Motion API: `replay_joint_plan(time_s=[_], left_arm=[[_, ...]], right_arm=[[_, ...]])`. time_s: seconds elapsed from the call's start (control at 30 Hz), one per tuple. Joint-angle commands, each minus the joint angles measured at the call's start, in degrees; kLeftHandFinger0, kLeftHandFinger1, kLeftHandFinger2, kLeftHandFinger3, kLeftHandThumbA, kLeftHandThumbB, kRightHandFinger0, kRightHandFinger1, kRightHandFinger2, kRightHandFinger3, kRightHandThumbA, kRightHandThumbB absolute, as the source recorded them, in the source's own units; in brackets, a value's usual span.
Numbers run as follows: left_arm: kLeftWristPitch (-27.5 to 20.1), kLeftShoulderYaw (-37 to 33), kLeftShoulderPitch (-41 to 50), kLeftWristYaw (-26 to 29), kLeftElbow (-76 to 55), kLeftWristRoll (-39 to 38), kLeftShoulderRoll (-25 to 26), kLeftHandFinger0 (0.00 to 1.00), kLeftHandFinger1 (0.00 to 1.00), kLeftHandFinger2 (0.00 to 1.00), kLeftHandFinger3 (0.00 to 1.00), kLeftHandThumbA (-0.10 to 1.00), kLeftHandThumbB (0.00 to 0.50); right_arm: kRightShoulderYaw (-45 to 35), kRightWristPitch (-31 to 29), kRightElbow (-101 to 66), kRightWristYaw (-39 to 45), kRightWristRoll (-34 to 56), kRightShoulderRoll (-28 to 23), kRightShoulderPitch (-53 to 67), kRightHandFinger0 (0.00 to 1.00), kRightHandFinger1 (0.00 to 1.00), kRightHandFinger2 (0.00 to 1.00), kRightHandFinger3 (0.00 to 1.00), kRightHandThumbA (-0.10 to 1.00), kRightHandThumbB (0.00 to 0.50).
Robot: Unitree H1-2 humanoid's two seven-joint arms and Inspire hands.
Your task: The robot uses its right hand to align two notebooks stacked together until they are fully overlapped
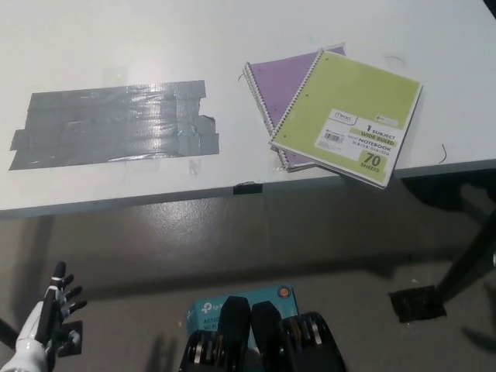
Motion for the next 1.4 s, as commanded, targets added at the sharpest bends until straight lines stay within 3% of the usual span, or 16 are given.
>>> replay_joint_plan(time_s=[0.0, 0.1, 0.23, 0.33, 0.43, 0.5, 0.6, 0.67, 0.77, 0.97, 1.13, 1.3, 1.37], left_arm=[[0.64, -1.07, -0.05, -1.2, -2.41, 0.68, 1.56, 0.83, 0.9, 1.0, 1.0, 1.0, 0.14], [0.96, -1.13, 0.58, -1.17, -3.24, 0.72, 1.69, 0.84, 0.9, 1.0, 1.0, 1.0, 0.13], [0.74, -1.73, 1.16, -0.85, -3.91, 1.24, 1.55, 0.83, 0.87, 0.98, 1.0, 1.0, 0.132], [1.08, -2.2, 1.64, -0.58, -4.53, 1.5, 1.24, 0.84, 0.89, 0.99, 1.0, 1.0, 0.11], [1.06, -2.52, 1.63, -0.32, -4.43, 1.66, 0.95, 0.81, 0.86, 0.96, 1.0, 1.0, 0.115], [1.18, -2.61, 1.54, -0.38, -4.52, 1.64, 0.97, 0.77, 0.83, 0.96, 1.0, 1.0, 0.118], [0.93, -2.95, 2.22, -0.43, -4.8, 2.12, 1.05, 0.77, 0.83, 0.94, 1.0, 1.0, 0.114], [1.17, -3.28, 2.52, -0.44, -5.44, 2.57, 1.23, 0.79, 0.85, 0.94, 1.0, 1.0, 0.114], [1.19, -3.88, 2.43, -0.6, -5.11, 2.53, 0.87, 0.81, 0.86, 0.96, 1.0, 1.0, 0.093], [0.74, -4.73, 3.41, -0.57, -5.32, 3.13, 0.77, 0.82, 0.84, 0.94, 1.0, 1.0, 0.119], [1.03, -4.84, 3.6, -0.35, -5.42, 2.7, 0.03, 0.81, 0.84, 0.93, 1.0, 1.0, 0.095], [1.09, -5.51, 3.87, -0.3, -6.11, 3.3, -0.13, 0.81, 0.84, 0.9, 1.0, 1.0, 0.137], [1.15, -4.52, 3.85, -0.68, -5.65, 1.35, -0.94, 0.79, 0.83, 0.9, 1.0, 1.0, 0.124]], right_arm=[[-2.44, 9.5, -7.87, 1.95, -10.1, -3.53, -14.03, 1.0, 1.0, 1.0, 1.0, 1.0, 0.487], [-3.28, 9.5, -9.25, 4.95, -12.67, -2.58, -20.06, 1.0, 1.0, 1.0, 1.0, 1.0, 0.5], [-0.95, 9.5, -10.54, 7.25, -16.11, -0.14, -28.92, 1.0, 1.0, 1.0, 1.0, 1.0, 0.418], [2.24, 9.5, -7.43, 11.33, -21.47, 3.07, -35.07, 1.0, 1.0, 1.0, 1.0, 1.0, 0.475], [3.72, 9.5, -5.73, 13.56, -22.91, 5.34, -38.59, 1.0, 1.0, 1.0, 1.0, 1.0, 0.45], [4.53, 9.5, -3.53, 14.35, -24.22, 7.57, -41.07, 1.0, 1.0, 1.0, 1.0, 1.0, 0.462], [6.05, 9.5, 1.26, 15.03, -25.69, 10.75, -44.32, 1.0, 1.0, 1.0, 1.0, 1.0, 0.478], [6.78, 9.5, 5.25, 15.86, -26.96, 12.14, -45.98, 1.0, 1.0, 1.0, 1.0, 1.0, 0.462], [7.47, 9.5, 10.29, 14.98, -28.04, 12.72, -47.16, 1.0, 1.0, 1.0, 1.0, 1.0, 0.426], [10.49, 9.5, 23.24, 12.79, -27.29, 14.11, -51.03, 1.0, 1.0, 1.0, 1.0, 1.0, 0.384], [10.87, 9.5, 31.5, 8.95, -26.17, 16.62, -53.33, 1.0, 1.0, 1.0, 1.0, 1.0, 0.374], [9.78, 9.5, 34.37, 5.28, -24.69, 18.82, -52.62, 1.0, 1.0, 1.0, 1.0, 1.0, 0.407], [4.96, 9.5, 36.36, -0.59, -25.08, 22.75, -51.21, 1.0, 1.0, 1.0, 1.0, 1.0, 0.382]])
